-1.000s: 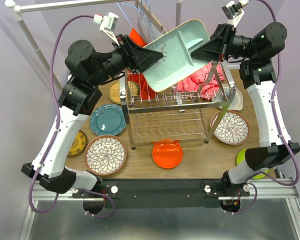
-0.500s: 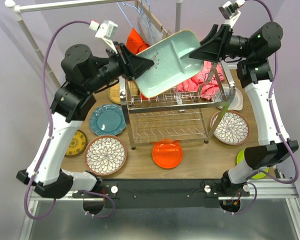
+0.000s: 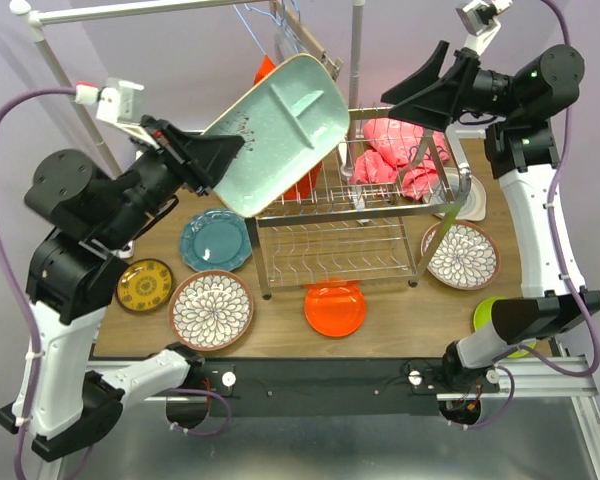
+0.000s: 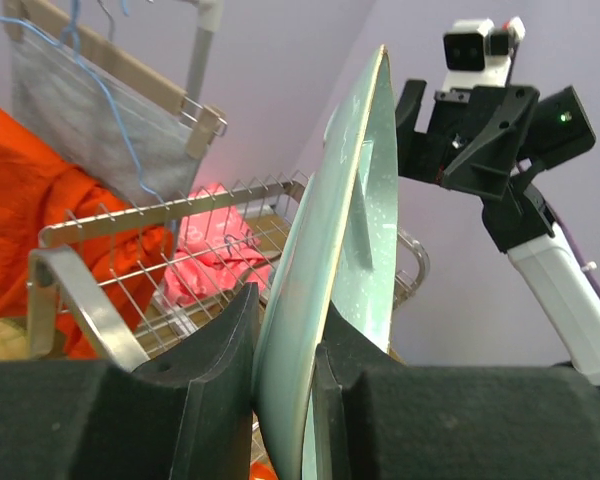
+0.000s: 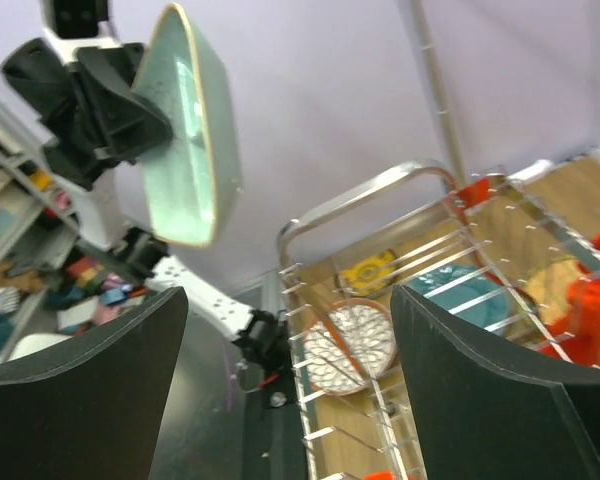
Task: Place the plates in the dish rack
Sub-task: Pass the plate from the right arm to the left, then insert the plate into the dish rack
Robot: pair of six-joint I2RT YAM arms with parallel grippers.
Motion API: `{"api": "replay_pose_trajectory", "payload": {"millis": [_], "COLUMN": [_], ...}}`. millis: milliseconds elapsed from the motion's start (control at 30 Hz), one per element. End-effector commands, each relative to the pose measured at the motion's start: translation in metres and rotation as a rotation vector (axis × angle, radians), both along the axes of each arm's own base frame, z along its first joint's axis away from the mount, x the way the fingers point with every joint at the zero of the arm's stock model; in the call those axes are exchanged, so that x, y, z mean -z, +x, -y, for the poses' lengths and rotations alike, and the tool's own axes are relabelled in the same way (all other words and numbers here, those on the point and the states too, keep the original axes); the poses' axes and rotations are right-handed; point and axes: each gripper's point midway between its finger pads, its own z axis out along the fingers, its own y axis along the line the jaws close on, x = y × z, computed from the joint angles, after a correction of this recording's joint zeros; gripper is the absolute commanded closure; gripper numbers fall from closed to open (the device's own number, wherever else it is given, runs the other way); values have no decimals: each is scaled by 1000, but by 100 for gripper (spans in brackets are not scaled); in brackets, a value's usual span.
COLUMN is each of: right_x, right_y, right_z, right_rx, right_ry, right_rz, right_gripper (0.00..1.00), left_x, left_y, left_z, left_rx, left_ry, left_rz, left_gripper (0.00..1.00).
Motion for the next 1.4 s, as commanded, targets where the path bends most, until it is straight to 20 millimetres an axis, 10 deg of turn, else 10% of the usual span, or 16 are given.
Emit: {"api": "replay_pose_trajectory", "payload": {"millis": [0,300,800,1367], "right_x": [-9,16,28,35], "right_y": [11,62,82,88], "right_z": [22,52,82,94], "right_rx": [135,520,749,834], "right_ry": [-5,-119,-207,-248], "right_rz": [80,119,148,162], "right_gripper": [9,5,3,1], "left_x": [-38,-45,-66,-21], "left_y": [0,29,32,19], "left_z": [-35,-33,-14,-16], "left_rx": [-168,-241,-343,-782], "left_ry": [-131,-146,-176,2], "left_rz": [99,77,55,-130], "left_gripper": [100,100,100,100]}}
